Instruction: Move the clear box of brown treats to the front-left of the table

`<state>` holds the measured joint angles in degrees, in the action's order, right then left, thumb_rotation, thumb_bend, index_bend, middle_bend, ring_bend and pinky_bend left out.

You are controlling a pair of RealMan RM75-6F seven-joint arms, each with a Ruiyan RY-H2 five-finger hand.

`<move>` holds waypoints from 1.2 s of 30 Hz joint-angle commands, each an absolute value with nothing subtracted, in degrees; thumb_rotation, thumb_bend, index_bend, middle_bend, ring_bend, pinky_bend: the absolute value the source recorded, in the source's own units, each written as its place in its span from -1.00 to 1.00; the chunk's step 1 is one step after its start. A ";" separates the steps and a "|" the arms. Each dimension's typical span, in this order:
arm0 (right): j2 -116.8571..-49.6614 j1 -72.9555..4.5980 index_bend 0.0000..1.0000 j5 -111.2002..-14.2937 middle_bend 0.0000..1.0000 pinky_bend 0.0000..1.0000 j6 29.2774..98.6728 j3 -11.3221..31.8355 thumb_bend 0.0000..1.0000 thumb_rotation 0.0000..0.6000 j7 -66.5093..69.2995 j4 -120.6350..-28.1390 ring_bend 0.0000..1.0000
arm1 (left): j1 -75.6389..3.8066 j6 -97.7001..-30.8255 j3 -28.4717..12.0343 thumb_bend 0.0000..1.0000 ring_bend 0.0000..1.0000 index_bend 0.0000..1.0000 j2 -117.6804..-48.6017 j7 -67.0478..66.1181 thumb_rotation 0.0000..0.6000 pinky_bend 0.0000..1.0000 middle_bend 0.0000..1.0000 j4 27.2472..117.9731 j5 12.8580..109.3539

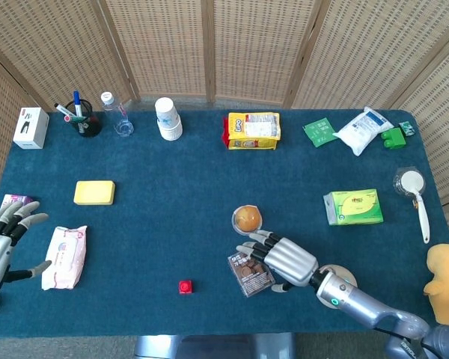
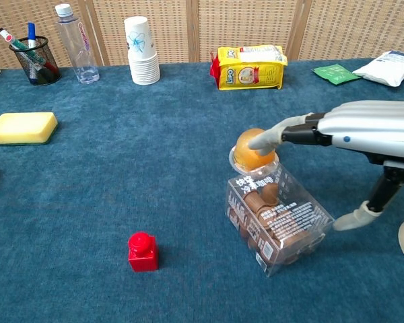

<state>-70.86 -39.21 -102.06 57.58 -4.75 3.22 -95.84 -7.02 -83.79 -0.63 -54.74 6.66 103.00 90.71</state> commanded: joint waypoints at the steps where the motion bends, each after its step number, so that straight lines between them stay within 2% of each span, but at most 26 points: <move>1: -70.21 -38.68 -0.98 -102.09 -0.66 -0.70 58.02 -5.39 -1.00 1.00 3.48 -95.28 -0.85 | -7.14 -83.77 -0.67 -0.69 -0.92 -0.57 -54.76 6.27 1.00 -0.88 -0.72 103.30 90.90; 8: -70.72 -37.96 -0.98 -102.58 -0.66 -0.71 59.21 -6.28 -1.00 1.00 5.63 -92.38 -0.86 | -7.00 -84.17 -0.54 -0.69 -0.92 -0.57 -54.47 5.17 1.00 -0.88 -0.72 104.36 91.38; 18: -75.35 -39.96 -0.98 -104.13 -0.66 -0.71 58.95 -5.43 -1.00 1.00 8.60 -88.01 -0.86 | -5.78 -85.86 -0.10 -0.69 -0.92 -0.58 -53.22 4.86 1.00 -0.88 -0.72 105.11 91.68; 36: -79.76 -46.10 -0.98 -97.68 -0.66 -0.71 51.80 0.80 -1.00 1.00 5.23 -90.51 -0.86 | -4.18 -87.78 0.35 -0.69 -0.92 -0.58 -53.37 8.76 1.00 -0.88 -0.72 101.57 91.73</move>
